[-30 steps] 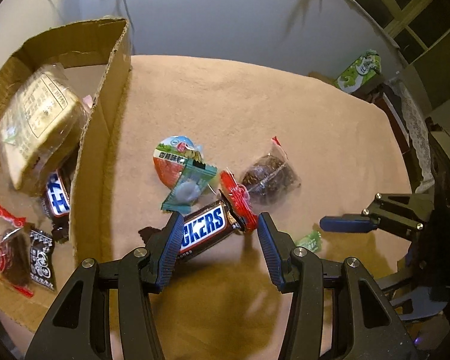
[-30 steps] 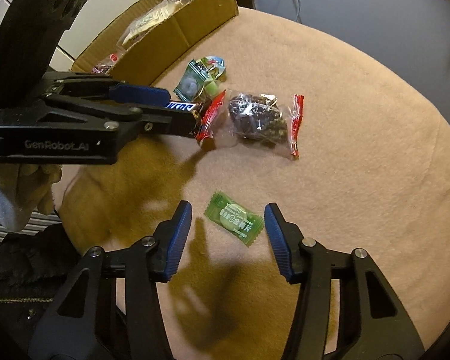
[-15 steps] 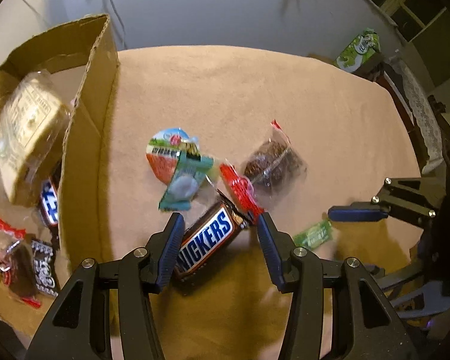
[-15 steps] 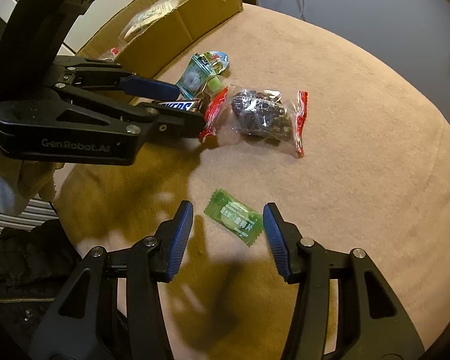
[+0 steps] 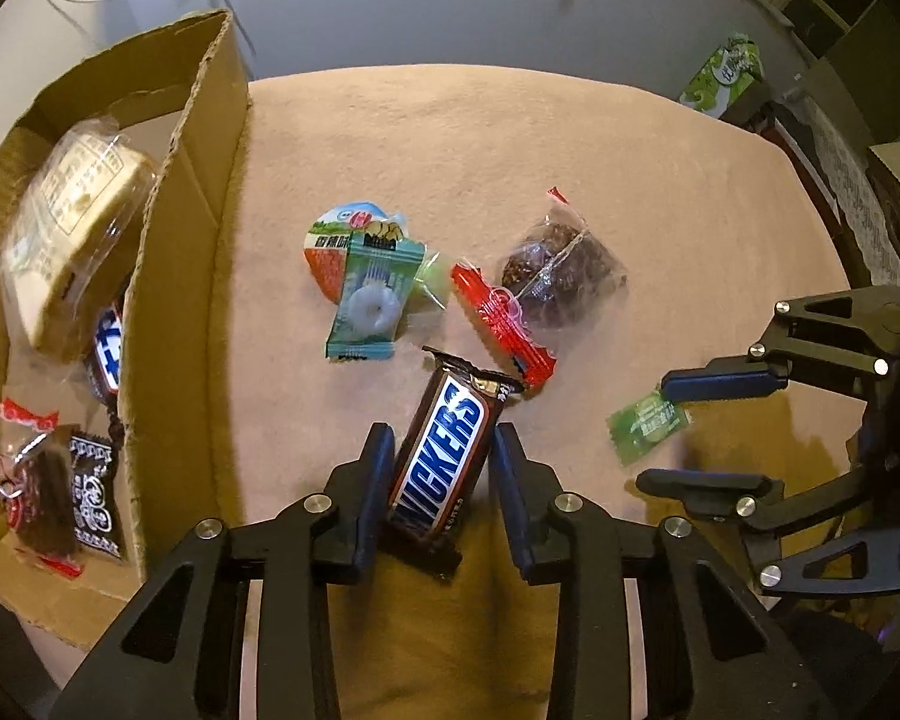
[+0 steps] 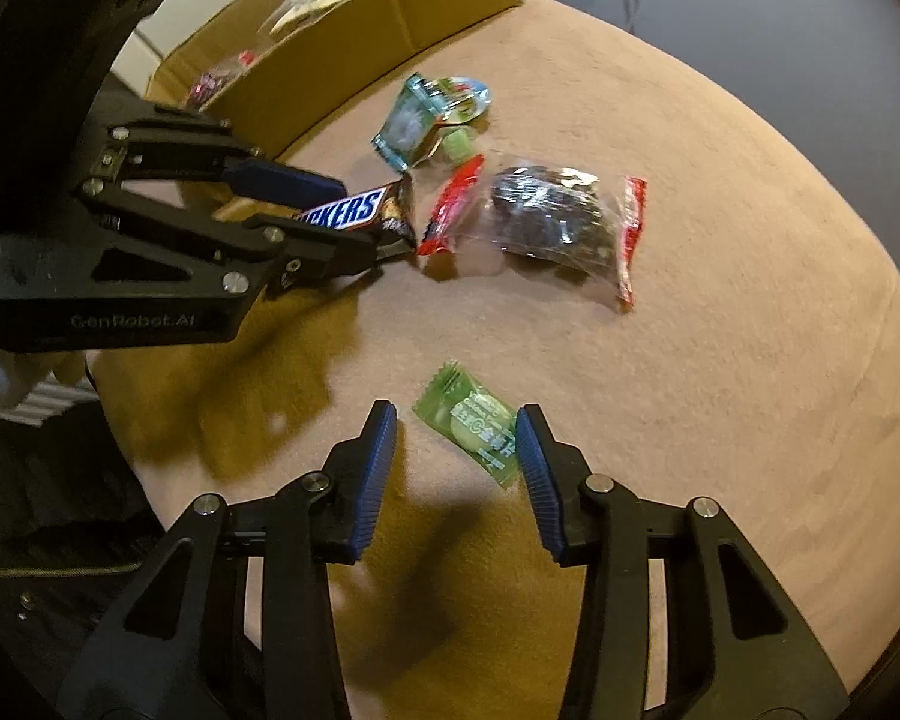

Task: Organize snacks
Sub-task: 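Grasp the Snickers bar with the left tool while the right tool grasps the green packet, then carry the Snickers bar and green packet over the box with both tools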

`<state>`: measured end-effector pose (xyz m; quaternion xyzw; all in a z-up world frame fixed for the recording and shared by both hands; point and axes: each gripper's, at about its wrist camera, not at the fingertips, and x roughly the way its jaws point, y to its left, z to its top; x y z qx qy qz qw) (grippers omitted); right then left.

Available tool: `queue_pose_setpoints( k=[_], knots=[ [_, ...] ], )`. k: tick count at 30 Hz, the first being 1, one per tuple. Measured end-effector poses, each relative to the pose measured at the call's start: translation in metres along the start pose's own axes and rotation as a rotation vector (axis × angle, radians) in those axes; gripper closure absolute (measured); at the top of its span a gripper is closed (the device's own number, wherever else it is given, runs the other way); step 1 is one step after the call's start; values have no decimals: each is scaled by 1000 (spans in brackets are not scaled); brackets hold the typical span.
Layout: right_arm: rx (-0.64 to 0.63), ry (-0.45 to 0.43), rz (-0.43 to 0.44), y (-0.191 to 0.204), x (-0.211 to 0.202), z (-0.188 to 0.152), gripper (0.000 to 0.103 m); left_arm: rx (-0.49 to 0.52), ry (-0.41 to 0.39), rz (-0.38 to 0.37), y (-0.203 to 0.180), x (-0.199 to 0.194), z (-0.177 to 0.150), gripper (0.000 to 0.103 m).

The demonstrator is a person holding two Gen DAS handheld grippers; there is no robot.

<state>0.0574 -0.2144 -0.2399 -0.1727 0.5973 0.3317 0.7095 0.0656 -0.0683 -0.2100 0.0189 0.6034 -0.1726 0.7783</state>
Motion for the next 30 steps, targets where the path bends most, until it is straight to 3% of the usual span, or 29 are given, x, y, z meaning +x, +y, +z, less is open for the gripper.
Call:
queue_pose_setpoints(
  k=[7, 11, 12, 14, 21, 30],
  knots=[
    [-71, 38, -64, 8, 9, 8, 59, 9, -10, -1, 0, -2, -3, 72],
    [-105, 61, -88, 14, 15, 7, 71, -9, -24, 5, 0, -4, -8, 72],
    [-100, 61, -82, 15, 15, 6, 79, -17, -28, 5, -1, -4, -9, 72],
    [-85, 57, -81, 17, 14, 5, 85, -36, -34, 1, 1, -6, -12, 72],
    [6, 5, -56, 13, 9, -12, 93, -68, -61, -4, 5, -15, -19, 74],
    [106, -36, -19, 8, 9, -20, 95, -33, -54, 9, 1, -7, -22, 72]
  ],
)
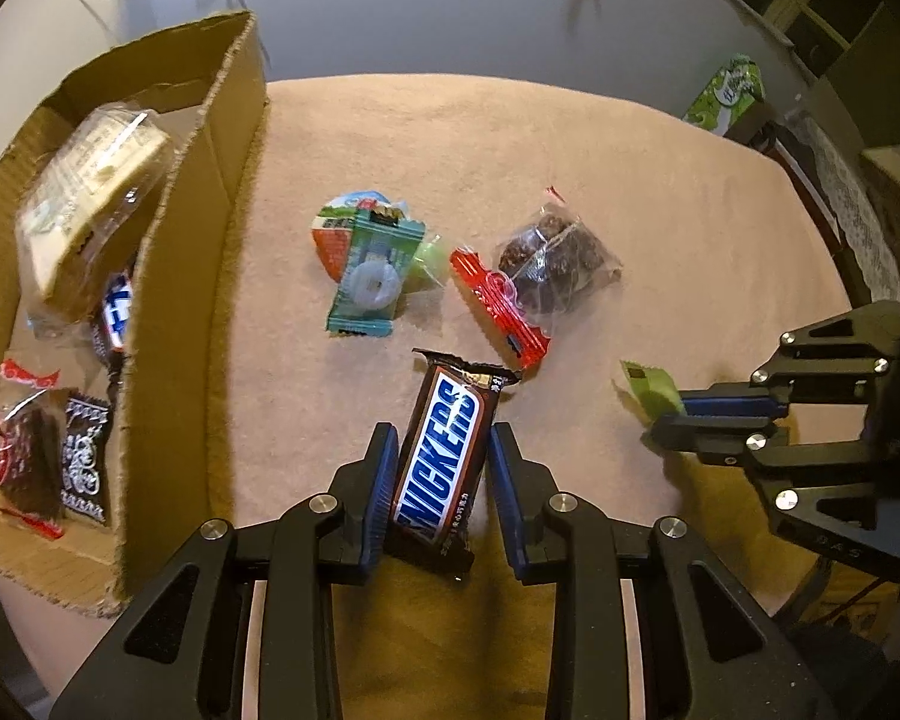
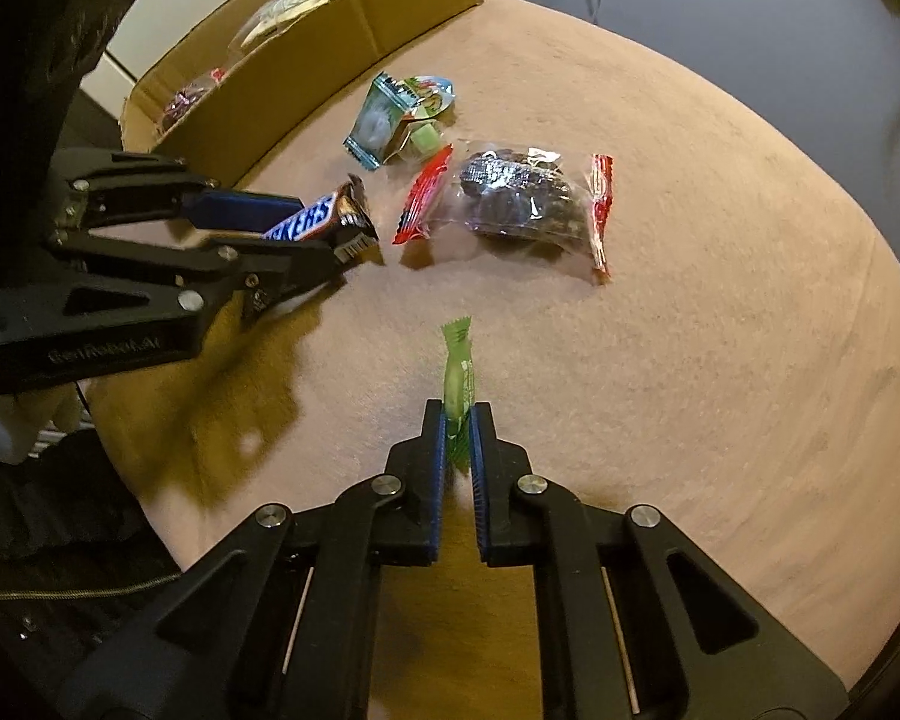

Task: Organize snacks
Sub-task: 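Carry the Snickers bar and green packet over the box with both tools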

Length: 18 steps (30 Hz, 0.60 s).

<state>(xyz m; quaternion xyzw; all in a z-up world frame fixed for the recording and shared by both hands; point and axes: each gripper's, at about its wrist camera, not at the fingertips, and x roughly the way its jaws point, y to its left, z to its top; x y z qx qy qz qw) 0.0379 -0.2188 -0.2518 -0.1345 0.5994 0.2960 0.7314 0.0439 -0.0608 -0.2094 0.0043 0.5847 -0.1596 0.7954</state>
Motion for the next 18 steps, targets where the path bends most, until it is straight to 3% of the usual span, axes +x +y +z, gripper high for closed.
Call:
queue_pose_setpoints(
  k=[5, 18],
  knots=[
    [19, -1, 9, -10, -7, 0, 95, 9, -21, 27, -4, 0, -4, 73],
    [95, -54, 52, -25, -17, 3, 98, -51, -60, -22, 1, -23, 0, 77]
  ],
)
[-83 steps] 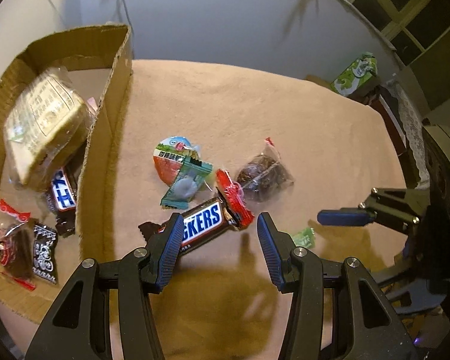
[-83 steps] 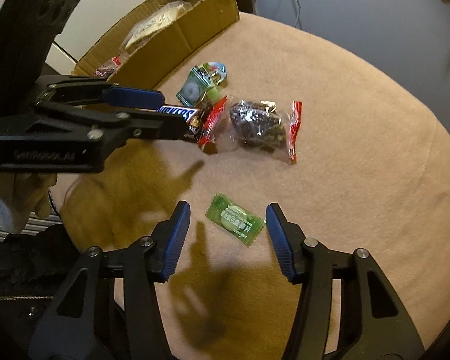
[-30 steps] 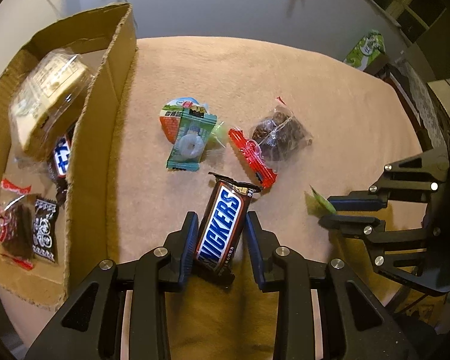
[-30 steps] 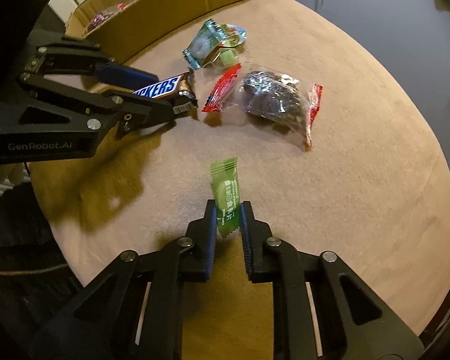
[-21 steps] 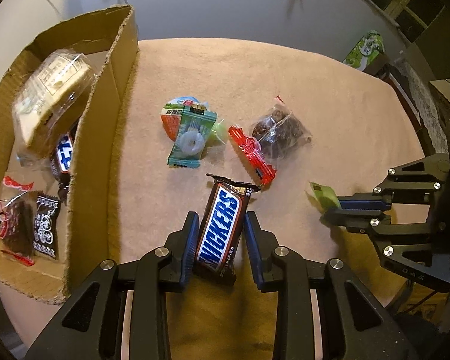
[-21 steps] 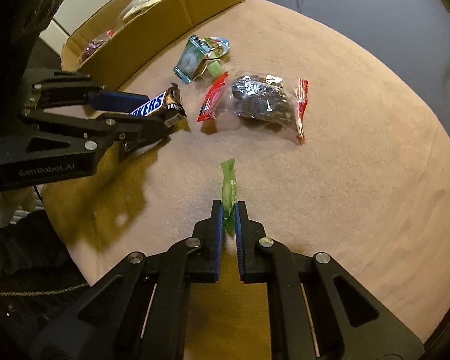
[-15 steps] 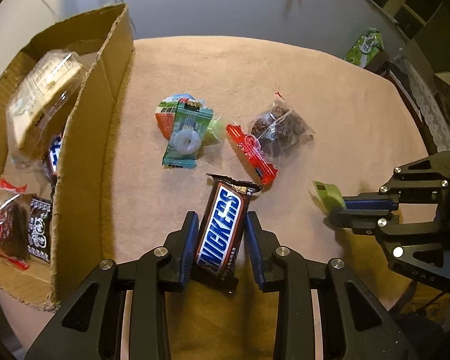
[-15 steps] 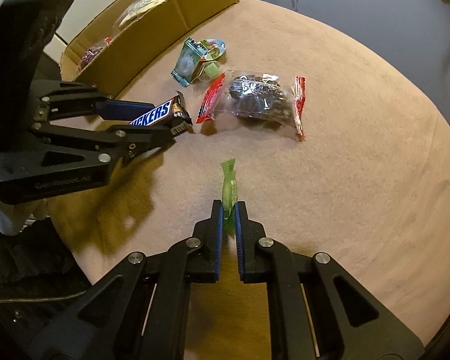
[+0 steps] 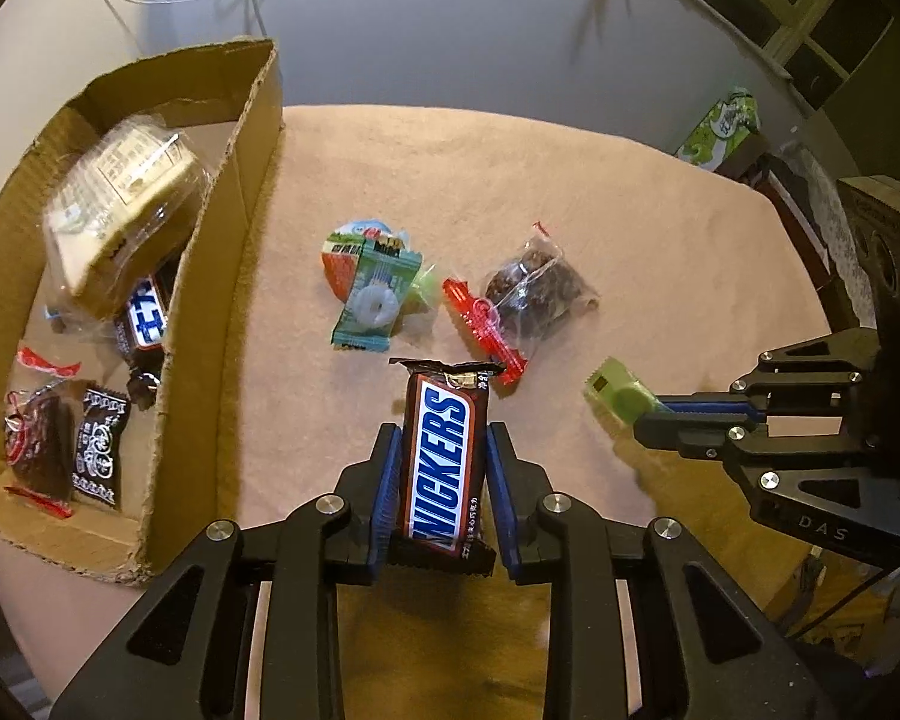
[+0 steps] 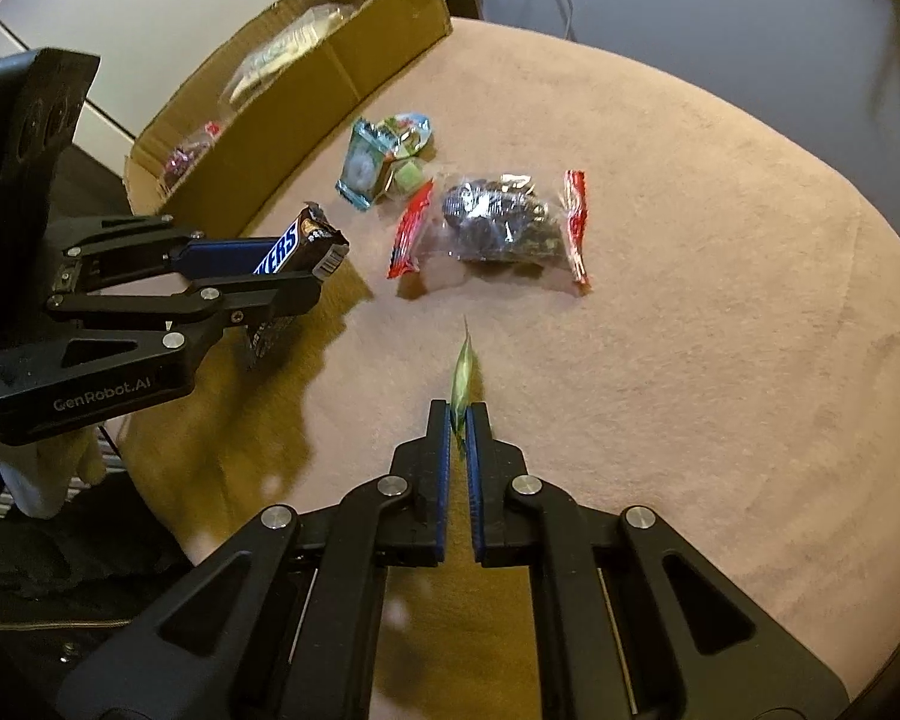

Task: Organize snacks
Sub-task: 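Carry the Snickers bar and green packet over the box with both tools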

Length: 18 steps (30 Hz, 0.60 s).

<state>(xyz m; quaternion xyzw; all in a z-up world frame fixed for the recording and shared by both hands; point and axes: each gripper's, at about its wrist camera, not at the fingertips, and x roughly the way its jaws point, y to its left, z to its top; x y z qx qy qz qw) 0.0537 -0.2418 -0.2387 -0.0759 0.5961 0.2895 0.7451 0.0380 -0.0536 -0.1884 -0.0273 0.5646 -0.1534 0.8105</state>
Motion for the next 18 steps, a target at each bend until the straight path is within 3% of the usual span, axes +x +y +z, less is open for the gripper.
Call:
queue_pose_setpoints(
  k=[6, 18],
  knots=[
    [20, -50, 26, 5, -35, -6, 98, -34, -52, -17, 15, -25, 1, 77],
    [-55, -161, 97, 51, -64, 43, 98, -109, -143, 49, 65, -71, -2, 77]
  ],
)
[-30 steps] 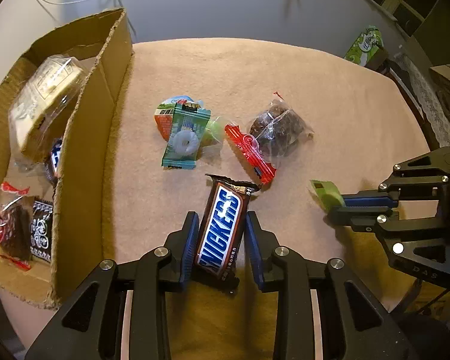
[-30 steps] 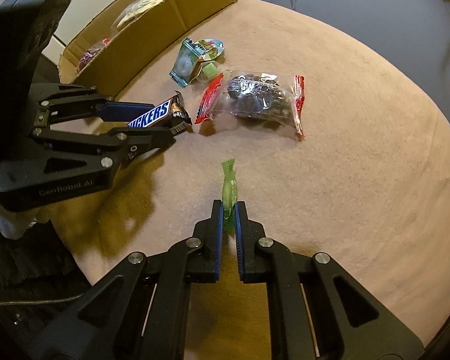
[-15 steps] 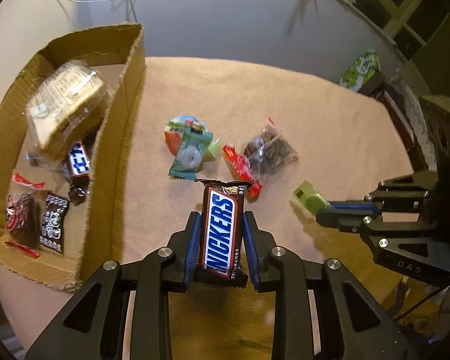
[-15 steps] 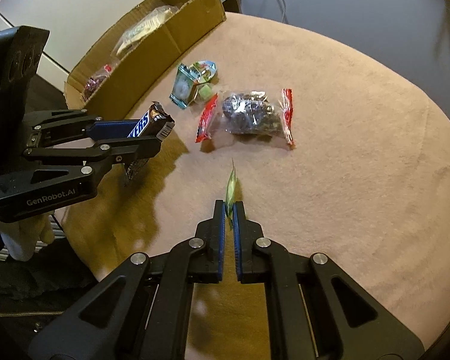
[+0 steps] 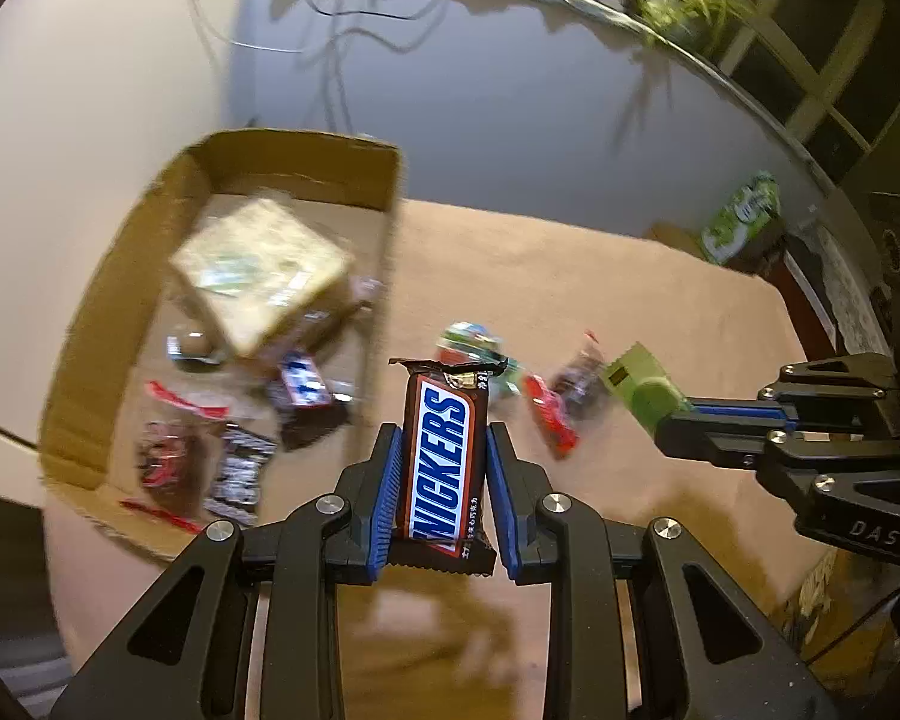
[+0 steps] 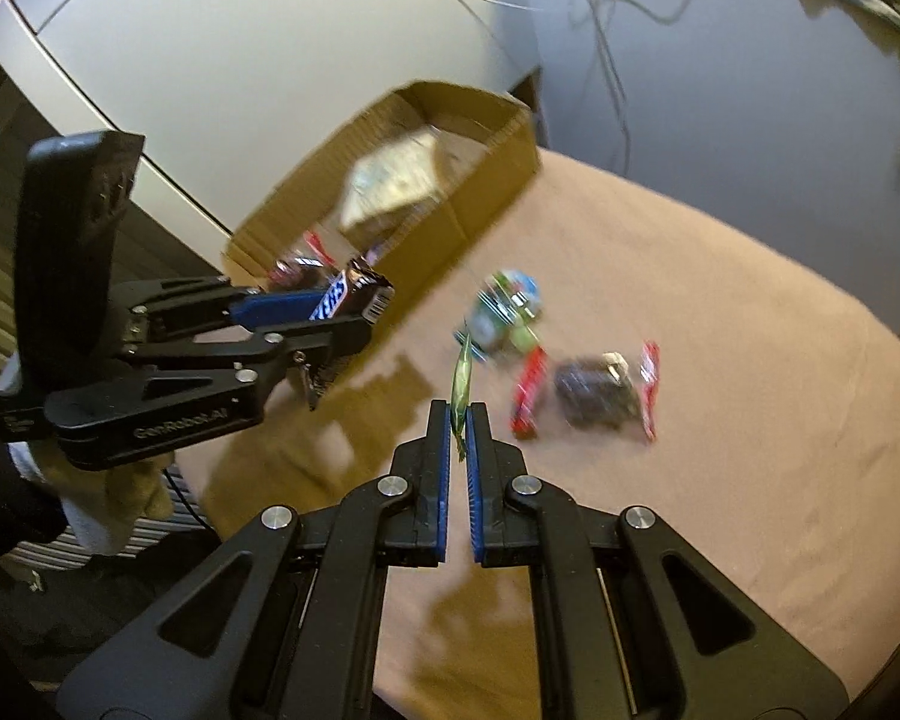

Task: Organize snacks
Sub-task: 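Carry the Snickers bar and green packet over the box with both tools, then open both tools to release the Snickers bar and green packet into the box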

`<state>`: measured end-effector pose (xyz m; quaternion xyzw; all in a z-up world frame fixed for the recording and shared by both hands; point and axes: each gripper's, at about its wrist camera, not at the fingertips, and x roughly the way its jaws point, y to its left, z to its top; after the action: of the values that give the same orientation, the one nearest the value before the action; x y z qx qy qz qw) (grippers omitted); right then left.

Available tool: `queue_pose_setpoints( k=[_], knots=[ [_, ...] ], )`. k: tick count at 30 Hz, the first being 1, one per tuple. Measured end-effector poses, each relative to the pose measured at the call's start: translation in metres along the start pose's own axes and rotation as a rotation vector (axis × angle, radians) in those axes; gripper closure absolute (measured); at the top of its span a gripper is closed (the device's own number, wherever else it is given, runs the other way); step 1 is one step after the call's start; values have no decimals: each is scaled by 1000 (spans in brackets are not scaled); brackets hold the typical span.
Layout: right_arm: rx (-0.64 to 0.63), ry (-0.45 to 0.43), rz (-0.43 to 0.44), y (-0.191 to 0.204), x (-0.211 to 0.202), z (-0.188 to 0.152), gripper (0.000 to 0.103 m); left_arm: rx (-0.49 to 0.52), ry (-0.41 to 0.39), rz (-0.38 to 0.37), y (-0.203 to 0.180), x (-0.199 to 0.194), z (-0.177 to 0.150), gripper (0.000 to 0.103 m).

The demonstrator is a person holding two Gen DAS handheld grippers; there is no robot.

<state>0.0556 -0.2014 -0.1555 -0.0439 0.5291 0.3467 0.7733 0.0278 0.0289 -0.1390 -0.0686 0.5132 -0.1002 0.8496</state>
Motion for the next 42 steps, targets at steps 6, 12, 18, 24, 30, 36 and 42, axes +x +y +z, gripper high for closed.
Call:
queue_pose_setpoints(
  k=[6, 12, 18, 24, 30, 36, 42],
  knots=[
    [-47, -14, 32, 24, 11, 28, 98, -51, -21, 42, 26, -11, 2, 77],
    [-84, -16, 59, 43, 25, 47, 98, -96, -34, 83, 46, -18, 4, 77],
    [-118, 10, 63, 58, 44, 62, 98, -120, -33, 116, 64, -17, 9, 77],
    [-146, 37, 47, 67, 61, 74, 98, -133, -36, 136, 76, -16, 12, 77],
    [-179, 60, 14, 74, 74, 83, 98, -132, -42, 148, 80, -16, 17, 77],
    [-204, 78, -1, 77, 85, 90, 98, -141, -49, 164, 84, -18, 20, 77],
    [-220, 85, 0, 79, 92, 93, 98, -152, -44, 172, 88, -18, 21, 76]
  ],
)
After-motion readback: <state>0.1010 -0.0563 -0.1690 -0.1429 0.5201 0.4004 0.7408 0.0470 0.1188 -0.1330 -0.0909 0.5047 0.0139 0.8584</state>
